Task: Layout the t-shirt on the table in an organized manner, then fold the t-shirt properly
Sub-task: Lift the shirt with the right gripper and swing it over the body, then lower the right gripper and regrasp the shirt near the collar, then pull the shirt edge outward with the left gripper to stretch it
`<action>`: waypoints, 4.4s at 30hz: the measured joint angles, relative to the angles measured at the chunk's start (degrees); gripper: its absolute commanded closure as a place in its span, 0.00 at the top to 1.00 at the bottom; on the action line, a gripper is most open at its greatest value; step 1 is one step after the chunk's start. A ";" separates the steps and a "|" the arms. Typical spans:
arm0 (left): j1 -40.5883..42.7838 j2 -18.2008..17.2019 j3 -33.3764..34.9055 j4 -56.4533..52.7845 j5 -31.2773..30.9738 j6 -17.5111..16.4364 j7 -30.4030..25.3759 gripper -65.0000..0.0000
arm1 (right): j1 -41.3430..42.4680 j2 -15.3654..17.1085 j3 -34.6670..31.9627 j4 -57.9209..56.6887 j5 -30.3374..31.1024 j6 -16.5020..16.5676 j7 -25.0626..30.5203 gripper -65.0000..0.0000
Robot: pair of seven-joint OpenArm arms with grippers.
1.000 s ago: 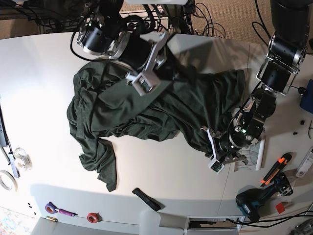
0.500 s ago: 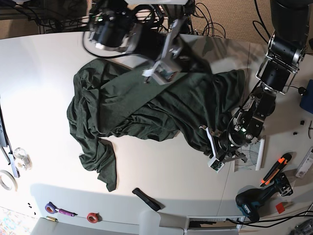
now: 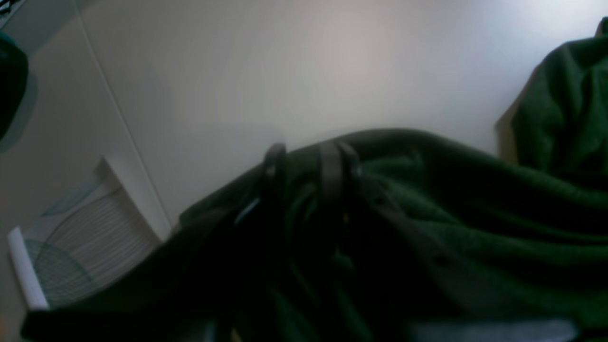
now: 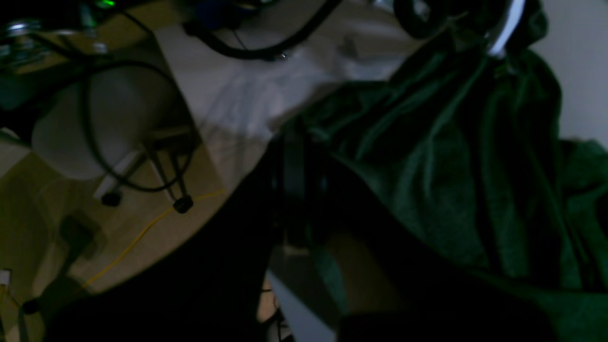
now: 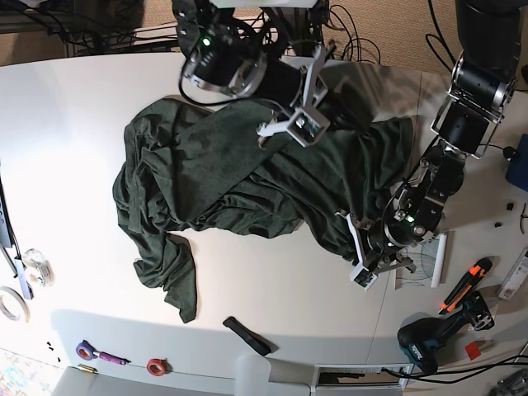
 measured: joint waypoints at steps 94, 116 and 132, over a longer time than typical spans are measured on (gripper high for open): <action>0.13 -0.02 -0.02 -0.28 -5.25 -3.37 -0.33 0.38 | -5.95 -0.17 37.31 11.28 -13.55 -10.75 -3.96 0.46; 0.13 1.38 0.00 -0.26 3.02 1.09 12.74 0.00 | -0.22 5.09 37.31 -10.54 -23.56 -22.21 -3.17 0.00; 0.00 -6.43 -7.87 0.68 -24.02 -21.77 15.39 0.20 | -0.04 7.89 37.24 -10.62 -23.47 -26.05 -4.02 0.00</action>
